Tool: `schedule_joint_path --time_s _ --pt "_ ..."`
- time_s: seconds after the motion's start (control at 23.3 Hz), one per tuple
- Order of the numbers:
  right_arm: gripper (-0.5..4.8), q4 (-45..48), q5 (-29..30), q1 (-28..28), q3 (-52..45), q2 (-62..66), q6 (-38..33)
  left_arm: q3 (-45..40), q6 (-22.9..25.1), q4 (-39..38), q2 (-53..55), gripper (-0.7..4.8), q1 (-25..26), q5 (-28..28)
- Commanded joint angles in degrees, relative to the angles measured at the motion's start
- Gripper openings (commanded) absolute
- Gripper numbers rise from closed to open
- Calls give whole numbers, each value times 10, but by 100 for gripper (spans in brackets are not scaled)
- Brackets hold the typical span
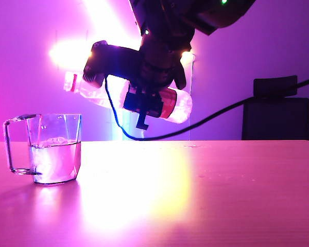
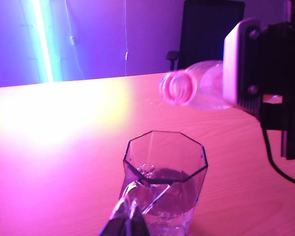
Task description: Pick up the mineral water bottle on the table and pour water into the mug until it's half full.
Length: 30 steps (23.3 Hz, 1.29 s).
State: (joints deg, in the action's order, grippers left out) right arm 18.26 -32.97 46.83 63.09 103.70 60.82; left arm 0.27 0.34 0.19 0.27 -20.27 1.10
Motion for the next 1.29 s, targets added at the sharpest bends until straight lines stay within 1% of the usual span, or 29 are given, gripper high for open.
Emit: schedule_joint_path --time_s 0.04,0.09,0.13,0.17,0.21,0.26,0.34,0.43,0.56,0.64,0.81,0.86,0.9,1.03,1.11,1.2,1.29 --pt "229 -23 -4 2 5 -28 -148 2 -2 7 1 -2 0 2" --pt "229 -40 8 5 5 -42 -230 2 -2 7 1 -2 0 2" --pt "229 -49 16 6 5 -48 -271 2 -2 7 1 -2 0 2" --pt "229 -67 38 4 5 -62 -363 2 -2 7 1 -2 0 2" --pt "229 -73 48 1 5 -67 -397 2 -2 7 1 -2 0 2" --pt "229 -83 68 -7 4 -76 -453 2 -2 7 1 -2 0 2" --pt "229 -85 87 -16 -7 -87 -502 2 -2 7 1 -2 1 2" --pt "229 -65 106 -26 -39 -104 -532 2 -2 7 1 -2 18 4" --pt "229 -32 112 -37 -90 -130 -538 2 -2 7 1 -2 57 4" --pt "229 12 113 -44 -138 -152 -546 2 -2 7 1 -2 84 3" --pt "229 104 120 -68 -234 -196 -594 2 -2 7 1 -2 125 1" --pt "229 122 122 -76 -253 -204 -607 2 -2 7 1 -2 130 0" --pt "229 171 125 -90 -289 -212 -637 2 -2 7 1 -2 136 0" --pt "229 281 148 -120 -347 -209 -683 2 -2 7 1 -2 137 2" --pt "229 338 172 -137 -372 -197 -688 2 -2 7 1 -2 137 2" --pt "229 364 180 -151 -381 -183 -694 2 -2 7 1 -2 137 2" --pt "231 364 190 -163 -382 -173 -703 2 -2 7 1 -2 137 2"
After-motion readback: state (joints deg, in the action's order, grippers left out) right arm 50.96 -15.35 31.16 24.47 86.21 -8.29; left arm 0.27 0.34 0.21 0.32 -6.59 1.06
